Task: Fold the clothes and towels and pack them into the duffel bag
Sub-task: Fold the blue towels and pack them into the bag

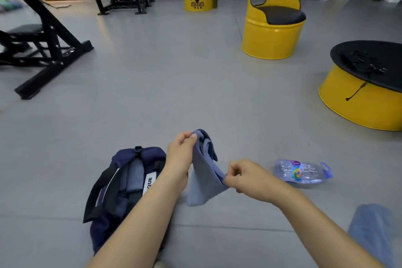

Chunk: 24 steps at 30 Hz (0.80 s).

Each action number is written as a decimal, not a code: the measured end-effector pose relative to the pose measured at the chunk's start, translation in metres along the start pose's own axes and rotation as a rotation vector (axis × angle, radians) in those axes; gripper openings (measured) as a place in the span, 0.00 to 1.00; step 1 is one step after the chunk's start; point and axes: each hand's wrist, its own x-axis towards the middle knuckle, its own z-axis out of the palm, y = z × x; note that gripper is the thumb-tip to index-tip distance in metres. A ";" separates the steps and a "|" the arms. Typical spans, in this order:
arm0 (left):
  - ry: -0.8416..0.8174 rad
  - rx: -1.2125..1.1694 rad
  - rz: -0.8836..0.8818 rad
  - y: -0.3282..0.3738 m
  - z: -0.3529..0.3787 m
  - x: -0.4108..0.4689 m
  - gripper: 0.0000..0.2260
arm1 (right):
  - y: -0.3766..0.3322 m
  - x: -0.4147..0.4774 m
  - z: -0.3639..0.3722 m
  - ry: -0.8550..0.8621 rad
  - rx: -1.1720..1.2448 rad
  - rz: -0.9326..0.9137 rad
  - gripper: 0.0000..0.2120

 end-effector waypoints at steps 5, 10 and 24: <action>-0.018 0.085 0.126 0.005 0.004 -0.004 0.07 | 0.000 -0.002 0.004 -0.016 -0.194 0.062 0.17; -0.129 0.129 0.241 0.016 0.010 -0.018 0.07 | -0.001 0.005 -0.003 0.361 -0.102 -0.016 0.27; -0.267 0.632 0.620 0.002 0.016 -0.020 0.17 | -0.009 0.007 -0.016 0.534 0.008 -0.266 0.08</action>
